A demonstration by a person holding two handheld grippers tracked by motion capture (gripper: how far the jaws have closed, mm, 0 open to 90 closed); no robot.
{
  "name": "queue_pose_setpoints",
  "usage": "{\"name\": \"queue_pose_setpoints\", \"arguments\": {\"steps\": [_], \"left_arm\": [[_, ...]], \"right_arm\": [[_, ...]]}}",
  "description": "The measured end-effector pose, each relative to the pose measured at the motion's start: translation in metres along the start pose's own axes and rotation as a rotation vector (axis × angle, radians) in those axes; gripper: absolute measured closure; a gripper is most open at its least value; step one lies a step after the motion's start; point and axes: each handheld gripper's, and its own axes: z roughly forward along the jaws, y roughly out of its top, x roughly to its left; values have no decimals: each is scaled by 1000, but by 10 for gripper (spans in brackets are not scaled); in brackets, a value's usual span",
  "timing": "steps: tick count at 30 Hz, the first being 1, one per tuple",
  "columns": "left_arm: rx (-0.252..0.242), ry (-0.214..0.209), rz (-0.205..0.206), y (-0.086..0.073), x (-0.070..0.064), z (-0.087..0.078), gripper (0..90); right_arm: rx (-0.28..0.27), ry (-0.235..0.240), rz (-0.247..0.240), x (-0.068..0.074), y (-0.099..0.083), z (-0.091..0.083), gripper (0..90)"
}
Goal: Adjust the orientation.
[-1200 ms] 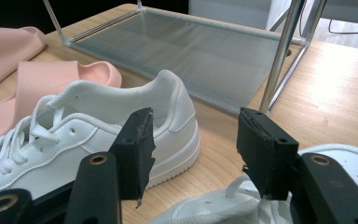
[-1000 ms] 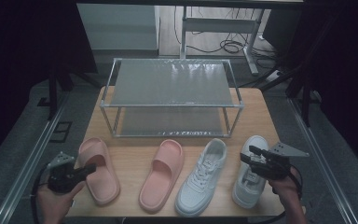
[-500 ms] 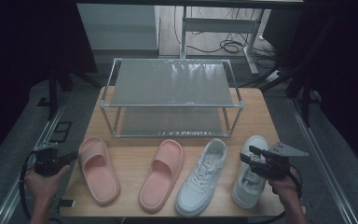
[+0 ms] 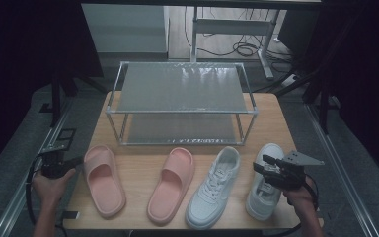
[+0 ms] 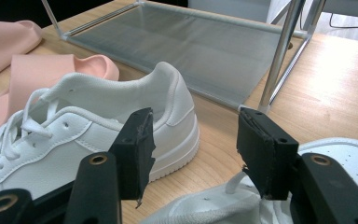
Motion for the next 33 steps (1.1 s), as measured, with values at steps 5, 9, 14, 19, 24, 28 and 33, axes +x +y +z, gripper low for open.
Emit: {"name": "queue_pose_setpoints", "arguments": {"steps": [5,9,14,19,24,28,33], "left_arm": [[7,-5,4,0,1,1,900],[9,-6,13,2,1,2,900],[14,-18,26,5,-4,6,900],[19,-47,45,8,-15,12,900],[29,-77,73,11,-31,20,900],[34,-100,93,15,-45,28,900],[44,-124,109,20,-59,36,900]], "right_arm": [[2,0,0,0,0,0,463],[6,2,1,0,0,1,463],[6,3,0,1,-1,2,463],[4,2,3,0,-1,2,463],[4,2,4,-1,-1,2,463],[7,2,4,-1,-2,2,463],[7,0,4,-1,-2,2,463]]}}
